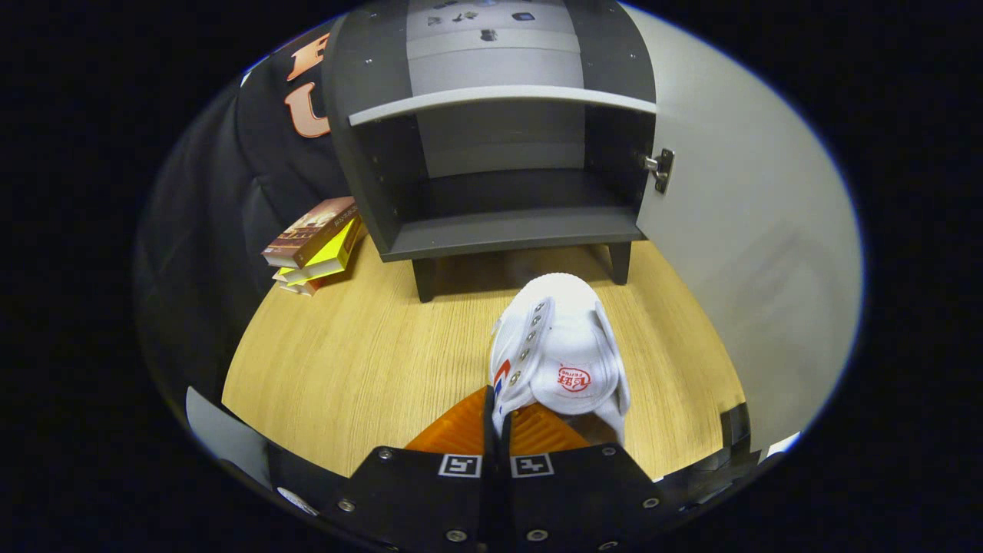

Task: Open the shoe cabinet door, grab the shoes and put them into the shoe cabinet, then close the shoe cabinet door.

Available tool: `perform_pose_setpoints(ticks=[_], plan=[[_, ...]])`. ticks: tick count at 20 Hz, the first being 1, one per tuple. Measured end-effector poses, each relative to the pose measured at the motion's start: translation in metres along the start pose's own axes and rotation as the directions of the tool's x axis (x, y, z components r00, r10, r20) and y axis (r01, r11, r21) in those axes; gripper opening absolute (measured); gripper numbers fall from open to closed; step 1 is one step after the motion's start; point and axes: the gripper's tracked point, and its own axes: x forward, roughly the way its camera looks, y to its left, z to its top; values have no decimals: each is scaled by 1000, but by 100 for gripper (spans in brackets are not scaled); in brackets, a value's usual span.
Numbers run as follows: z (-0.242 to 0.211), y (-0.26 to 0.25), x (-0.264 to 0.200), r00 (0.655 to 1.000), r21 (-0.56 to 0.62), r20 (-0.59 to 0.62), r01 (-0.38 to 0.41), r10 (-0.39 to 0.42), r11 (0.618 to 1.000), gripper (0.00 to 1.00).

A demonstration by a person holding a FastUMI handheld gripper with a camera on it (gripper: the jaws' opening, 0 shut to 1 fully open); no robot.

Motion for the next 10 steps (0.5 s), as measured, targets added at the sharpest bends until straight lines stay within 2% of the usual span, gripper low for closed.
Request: perform_pose_setpoints(ticks=[10], plan=[[75, 12, -78, 988, -41, 156, 16, -9, 999, 0]])
